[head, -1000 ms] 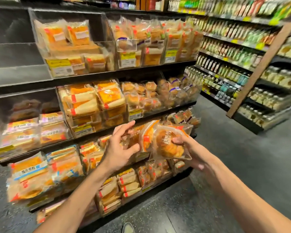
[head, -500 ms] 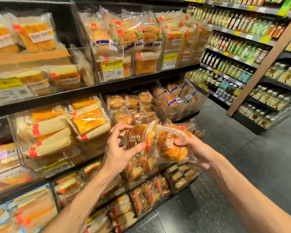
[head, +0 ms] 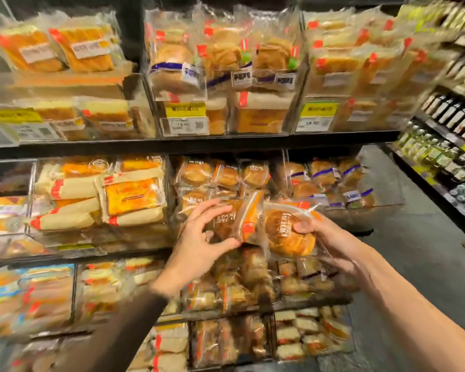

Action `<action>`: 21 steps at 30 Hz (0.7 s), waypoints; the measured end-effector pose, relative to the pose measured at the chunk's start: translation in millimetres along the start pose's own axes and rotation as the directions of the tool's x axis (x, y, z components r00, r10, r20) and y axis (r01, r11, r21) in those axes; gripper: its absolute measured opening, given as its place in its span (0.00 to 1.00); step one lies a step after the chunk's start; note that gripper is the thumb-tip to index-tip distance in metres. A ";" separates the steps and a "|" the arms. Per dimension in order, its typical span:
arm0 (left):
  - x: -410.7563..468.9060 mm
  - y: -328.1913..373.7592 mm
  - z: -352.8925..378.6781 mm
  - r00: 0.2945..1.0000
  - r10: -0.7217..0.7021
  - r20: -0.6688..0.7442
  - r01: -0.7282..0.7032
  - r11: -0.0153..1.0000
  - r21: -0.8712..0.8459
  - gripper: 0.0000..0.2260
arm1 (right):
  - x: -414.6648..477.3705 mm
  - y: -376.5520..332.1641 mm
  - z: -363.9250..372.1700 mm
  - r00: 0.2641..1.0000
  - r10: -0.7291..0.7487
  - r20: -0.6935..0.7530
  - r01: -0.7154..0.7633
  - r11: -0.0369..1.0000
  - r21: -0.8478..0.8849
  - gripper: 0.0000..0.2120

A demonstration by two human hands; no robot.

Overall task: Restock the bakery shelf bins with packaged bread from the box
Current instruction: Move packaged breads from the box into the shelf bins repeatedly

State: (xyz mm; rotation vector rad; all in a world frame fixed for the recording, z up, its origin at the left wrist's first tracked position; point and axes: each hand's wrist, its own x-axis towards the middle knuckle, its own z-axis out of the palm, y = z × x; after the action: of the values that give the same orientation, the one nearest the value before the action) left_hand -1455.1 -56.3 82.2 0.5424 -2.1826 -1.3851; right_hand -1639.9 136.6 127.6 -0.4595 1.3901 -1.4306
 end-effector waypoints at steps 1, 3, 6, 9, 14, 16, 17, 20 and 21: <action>6.7 1.8 4.8 0.999 -0.011 -0.041 0.013 0.998 0.055 0.26 | 2.0 -3.0 -11.4 1.000 0.009 0.021 -0.009 1.000 0.007 0.41; 23.0 2.2 10.0 0.992 -0.009 -0.123 0.031 0.984 0.173 0.26 | 2.6 -13.9 -25.4 0.999 0.010 0.038 -0.010 1.000 0.000 0.42; 50.0 3.5 16.4 0.990 -0.013 -0.142 0.068 0.918 0.390 0.26 | 6.7 -22.4 -48.6 0.999 0.039 0.019 -0.040 0.997 0.060 0.38; 72.9 0.2 28.8 0.996 -0.072 -0.050 0.088 0.825 0.558 0.27 | 10.1 -24.2 -61.7 0.995 0.103 -0.003 -0.102 0.992 0.079 0.48; 98.8 -15.7 49.0 0.985 -0.168 0.028 0.103 0.718 0.688 0.30 | 12.1 -24.1 -68.0 0.990 0.115 -0.085 -0.091 0.966 0.242 0.54; 103.7 -22.6 52.2 0.987 -0.152 0.043 0.074 0.687 0.723 0.30 | 12.6 -23.3 -71.8 0.988 0.108 -0.107 -0.072 0.953 0.295 0.52; 105.6 -25.1 51.4 0.987 -0.148 0.054 0.061 0.674 0.736 0.30 | 10.9 -24.6 -71.0 0.987 0.112 -0.117 -0.072 0.950 0.305 0.48; 109.2 -30.6 41.6 0.982 -0.129 0.141 -0.036 0.600 0.800 0.29 | 10.1 -27.7 -72.4 0.983 0.110 -0.145 -0.053 0.936 0.349 0.30; 108.6 -32.5 37.1 0.978 -0.117 0.175 -0.081 0.556 0.827 0.29 | 10.0 -28.7 -72.5 0.982 0.104 -0.156 -0.045 0.939 0.341 0.27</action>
State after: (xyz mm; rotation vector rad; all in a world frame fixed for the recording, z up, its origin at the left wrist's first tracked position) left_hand -1561.8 -104.8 60.3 0.7552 -2.9669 -0.2804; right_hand -1715.6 157.7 131.0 -0.0623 1.2471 -1.6355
